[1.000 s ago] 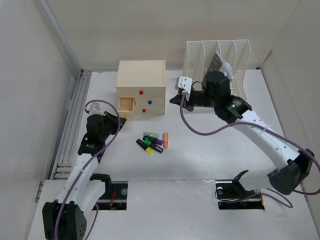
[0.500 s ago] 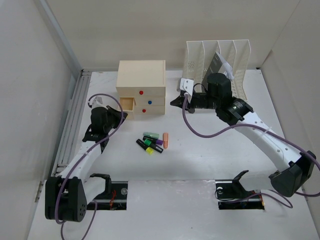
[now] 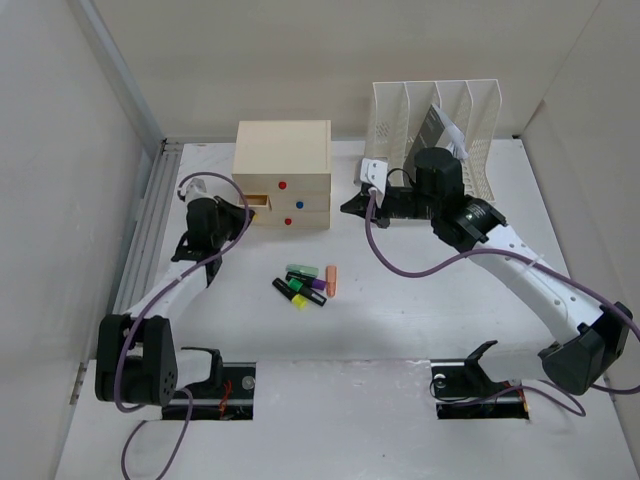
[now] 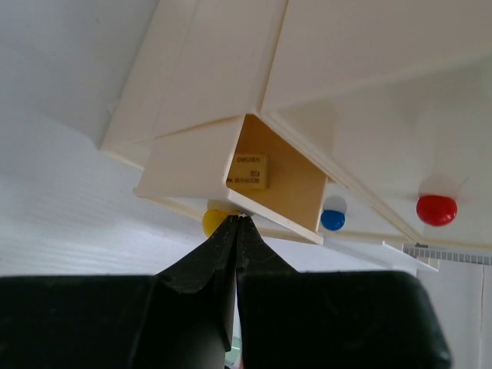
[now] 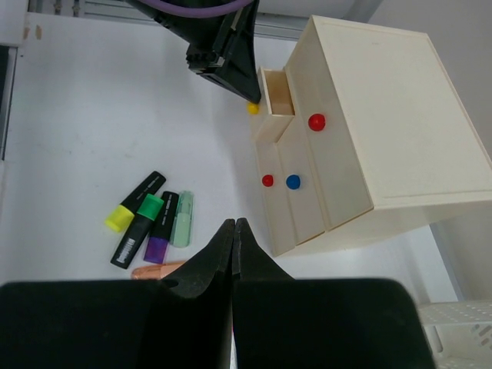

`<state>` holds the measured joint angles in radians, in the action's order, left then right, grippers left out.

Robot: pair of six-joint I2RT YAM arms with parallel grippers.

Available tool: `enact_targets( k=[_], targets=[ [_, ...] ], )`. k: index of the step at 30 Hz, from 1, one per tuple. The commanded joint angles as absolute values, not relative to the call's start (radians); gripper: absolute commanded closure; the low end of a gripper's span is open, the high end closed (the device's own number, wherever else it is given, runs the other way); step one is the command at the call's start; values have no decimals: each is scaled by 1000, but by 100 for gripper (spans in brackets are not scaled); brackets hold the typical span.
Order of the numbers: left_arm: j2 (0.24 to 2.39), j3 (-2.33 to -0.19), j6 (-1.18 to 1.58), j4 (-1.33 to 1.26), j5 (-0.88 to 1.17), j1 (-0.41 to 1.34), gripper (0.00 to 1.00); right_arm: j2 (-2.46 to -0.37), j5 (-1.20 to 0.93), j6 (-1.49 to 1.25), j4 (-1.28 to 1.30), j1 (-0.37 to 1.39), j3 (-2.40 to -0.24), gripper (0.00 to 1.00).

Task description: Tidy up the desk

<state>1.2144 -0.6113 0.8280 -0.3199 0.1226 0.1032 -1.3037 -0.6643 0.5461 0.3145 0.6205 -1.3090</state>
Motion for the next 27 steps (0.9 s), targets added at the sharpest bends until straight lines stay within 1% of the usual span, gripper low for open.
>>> enact_targets(
  k=[1,7,12,14,17,22,27],
  targets=[
    [1247,-675,822,-383,91,98,100,-1275,-698,558,264,614,-1310,100],
    [1327,-712,822,-414,71,98,100,-1275,-698,568,264,604,-1301,100],
    [1350,-733,822,-423,61,98,99,-1275,-698,568,264,604,-1301,100],
    [1350,-733,822,-423,61,98,96,-1275,-698,568,264,604,-1301,100],
    [1350,-733,822,-423,52,98,95,-1275,-698,577,264,604,-1301,100],
    [1339,-724,822,-423,41,98,83,-1275,-698,577,264,604,-1301,100],
    [1339,-755,822,-413,32,98,80,-1275,-709,577,264,595,-1301,100]
  ],
)
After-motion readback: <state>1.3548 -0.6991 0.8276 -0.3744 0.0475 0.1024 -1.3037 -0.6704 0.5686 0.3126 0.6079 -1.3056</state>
